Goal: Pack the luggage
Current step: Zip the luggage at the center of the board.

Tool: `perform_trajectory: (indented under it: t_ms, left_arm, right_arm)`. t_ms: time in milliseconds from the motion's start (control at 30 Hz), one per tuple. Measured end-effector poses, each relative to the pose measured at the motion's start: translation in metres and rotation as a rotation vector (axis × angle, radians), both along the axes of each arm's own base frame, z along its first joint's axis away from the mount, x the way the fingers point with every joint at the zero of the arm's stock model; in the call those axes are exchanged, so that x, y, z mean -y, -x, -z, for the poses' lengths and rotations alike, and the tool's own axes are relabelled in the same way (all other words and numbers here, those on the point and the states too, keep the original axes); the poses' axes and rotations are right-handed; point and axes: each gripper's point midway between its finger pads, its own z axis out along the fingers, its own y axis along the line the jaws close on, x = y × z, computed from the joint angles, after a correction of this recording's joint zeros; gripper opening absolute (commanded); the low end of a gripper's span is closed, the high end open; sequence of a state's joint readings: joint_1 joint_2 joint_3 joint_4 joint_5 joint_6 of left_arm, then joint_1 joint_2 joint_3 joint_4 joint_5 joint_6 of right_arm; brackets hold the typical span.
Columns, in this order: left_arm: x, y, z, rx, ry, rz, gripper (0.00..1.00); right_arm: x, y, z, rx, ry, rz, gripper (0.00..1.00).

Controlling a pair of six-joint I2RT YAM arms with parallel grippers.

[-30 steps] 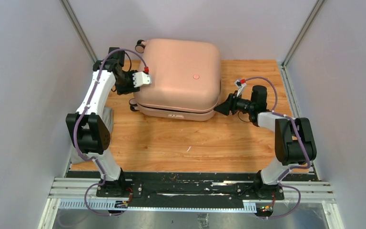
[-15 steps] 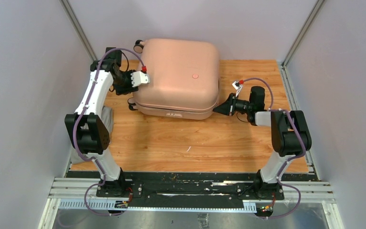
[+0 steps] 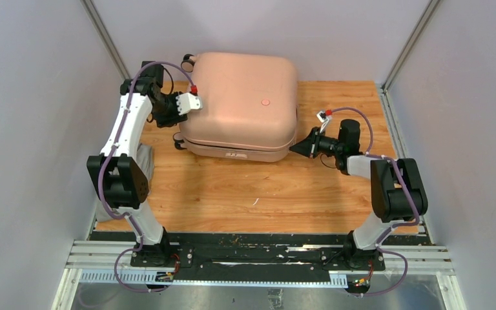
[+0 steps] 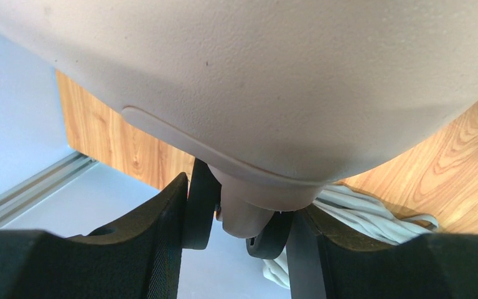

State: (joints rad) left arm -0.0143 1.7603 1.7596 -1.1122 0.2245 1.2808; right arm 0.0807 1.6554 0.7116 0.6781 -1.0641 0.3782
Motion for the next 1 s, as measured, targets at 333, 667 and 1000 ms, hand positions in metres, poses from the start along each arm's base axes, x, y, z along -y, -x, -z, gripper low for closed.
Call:
perform_trajectory:
  t_ms: [333,667,1000]
  left_arm:
    - [0.003,0.003,-0.008,-0.008,0.033,-0.04,0.0]
    - [0.002,0.005,-0.008,-0.01,0.048,-0.099,0.0]
    - [0.0,0.008,-0.011,-0.01,0.046,-0.128,0.0]
  right_arm:
    - [-0.002,0.002,-0.002,0.041,0.143,0.101,0.0]
    - [-0.013,0.028,-0.005,0.127,0.344,0.154,0.0]
    - [-0.03,0.051,0.0,0.191,0.437,0.163,0.0]
